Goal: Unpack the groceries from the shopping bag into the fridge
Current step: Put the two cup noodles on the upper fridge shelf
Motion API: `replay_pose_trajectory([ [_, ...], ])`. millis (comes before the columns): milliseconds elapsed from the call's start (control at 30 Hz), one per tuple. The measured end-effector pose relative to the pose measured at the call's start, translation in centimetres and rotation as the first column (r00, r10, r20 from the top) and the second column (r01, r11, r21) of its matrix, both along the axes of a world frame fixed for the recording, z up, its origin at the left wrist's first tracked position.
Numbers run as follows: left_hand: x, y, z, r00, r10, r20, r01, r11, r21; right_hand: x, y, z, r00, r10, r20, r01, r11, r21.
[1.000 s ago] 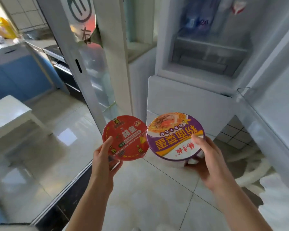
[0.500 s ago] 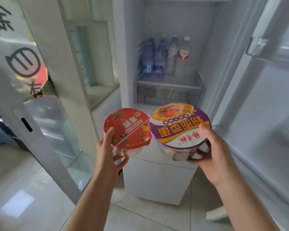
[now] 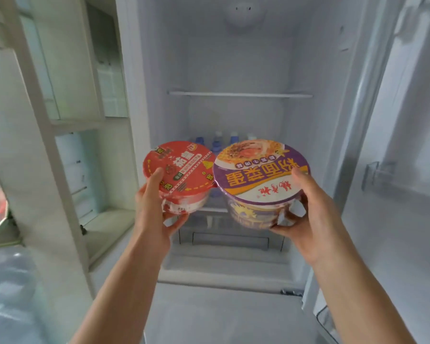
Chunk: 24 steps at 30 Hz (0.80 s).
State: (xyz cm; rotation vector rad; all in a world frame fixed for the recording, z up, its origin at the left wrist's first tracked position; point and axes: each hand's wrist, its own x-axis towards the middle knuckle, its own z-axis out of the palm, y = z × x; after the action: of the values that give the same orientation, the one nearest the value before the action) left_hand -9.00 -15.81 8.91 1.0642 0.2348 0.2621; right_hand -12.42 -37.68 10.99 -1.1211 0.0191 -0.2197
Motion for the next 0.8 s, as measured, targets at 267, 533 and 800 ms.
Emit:
replay_pose_trajectory([
  [267,9.0,0.2,7.3,0.989,-0.085,0.118,0.081,0.996,0.042,6.6,0.3,7.1,0.986,-0.133,0.095,0.132,0.991,0.024],
  [533,16.6,0.6,14.7,0.968,-0.111,0.226,0.092,0.991,0.092,12.7,1.7,14.1,0.973,-0.181,0.145,0.182,0.983,0.008],
  [800,22.9,0.4,19.5,0.956,-0.162,0.244,0.120,0.977,0.179,19.6,2.1,18.6,0.972,-0.194,0.132,0.192,0.981,0.028],
])
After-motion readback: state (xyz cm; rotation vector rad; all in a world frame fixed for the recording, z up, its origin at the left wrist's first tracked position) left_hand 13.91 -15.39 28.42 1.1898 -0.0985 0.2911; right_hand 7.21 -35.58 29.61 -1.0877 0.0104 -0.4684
